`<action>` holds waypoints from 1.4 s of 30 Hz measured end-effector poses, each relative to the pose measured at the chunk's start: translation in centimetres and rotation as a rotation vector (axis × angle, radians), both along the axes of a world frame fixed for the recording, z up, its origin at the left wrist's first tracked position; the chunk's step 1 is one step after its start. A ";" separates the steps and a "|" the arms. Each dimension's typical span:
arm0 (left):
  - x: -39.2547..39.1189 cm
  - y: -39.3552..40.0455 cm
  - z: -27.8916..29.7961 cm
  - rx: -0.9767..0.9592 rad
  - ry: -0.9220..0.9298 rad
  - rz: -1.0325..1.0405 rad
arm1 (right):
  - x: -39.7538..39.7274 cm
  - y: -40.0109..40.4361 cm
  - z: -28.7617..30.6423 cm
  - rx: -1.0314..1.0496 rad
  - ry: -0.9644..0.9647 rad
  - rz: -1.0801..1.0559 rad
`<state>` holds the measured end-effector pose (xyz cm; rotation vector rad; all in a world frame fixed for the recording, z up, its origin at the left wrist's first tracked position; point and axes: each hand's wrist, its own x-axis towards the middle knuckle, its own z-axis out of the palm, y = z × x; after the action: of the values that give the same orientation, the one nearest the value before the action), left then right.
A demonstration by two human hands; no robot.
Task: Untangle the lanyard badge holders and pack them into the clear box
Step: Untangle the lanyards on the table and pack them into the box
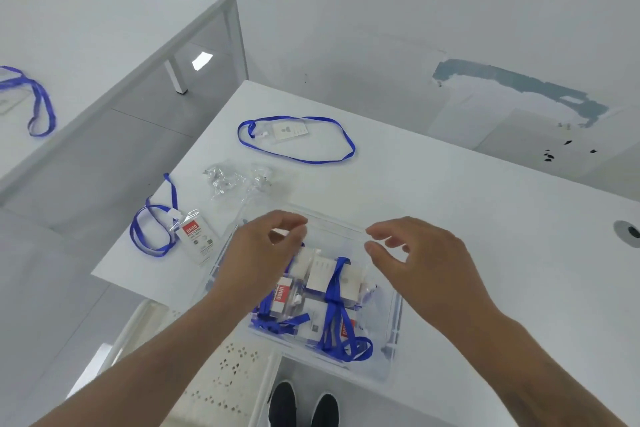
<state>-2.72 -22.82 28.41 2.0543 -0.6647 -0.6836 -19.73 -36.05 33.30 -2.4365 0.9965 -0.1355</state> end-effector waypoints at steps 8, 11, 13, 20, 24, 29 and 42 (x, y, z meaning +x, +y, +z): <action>2.2 2.3 3.3 -0.132 0.020 0.225 | 0.1 0.3 0.5 0.122 -0.201 0.022; 3.3 3.3 3.4 -0.113 0.007 0.250 | 0.3 0.5 0.5 0.148 -0.240 0.016; 4.2 3.7 3.3 -0.110 0.004 0.250 | 0.8 0.8 0.5 0.153 -0.244 0.011; 8.3 6.3 1.2 -0.150 0.055 0.212 | 5.0 4.4 -1.1 0.192 -0.205 -0.082; 11.8 8.7 -0.2 -0.158 0.079 0.149 | 8.1 8.1 -1.8 0.230 -0.240 -0.192; 17.8 12.0 -2.2 -0.091 0.084 0.043 | 13.1 13.6 -2.3 0.238 -0.292 -0.374; 25.2 13.8 -10.1 0.378 -0.018 -0.189 | 29.6 19.9 -10.4 0.279 0.191 -0.212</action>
<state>22.45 -9.01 18.35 2.3623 -0.7944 -0.9597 9.84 -16.14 22.86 -2.1166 1.2652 0.1587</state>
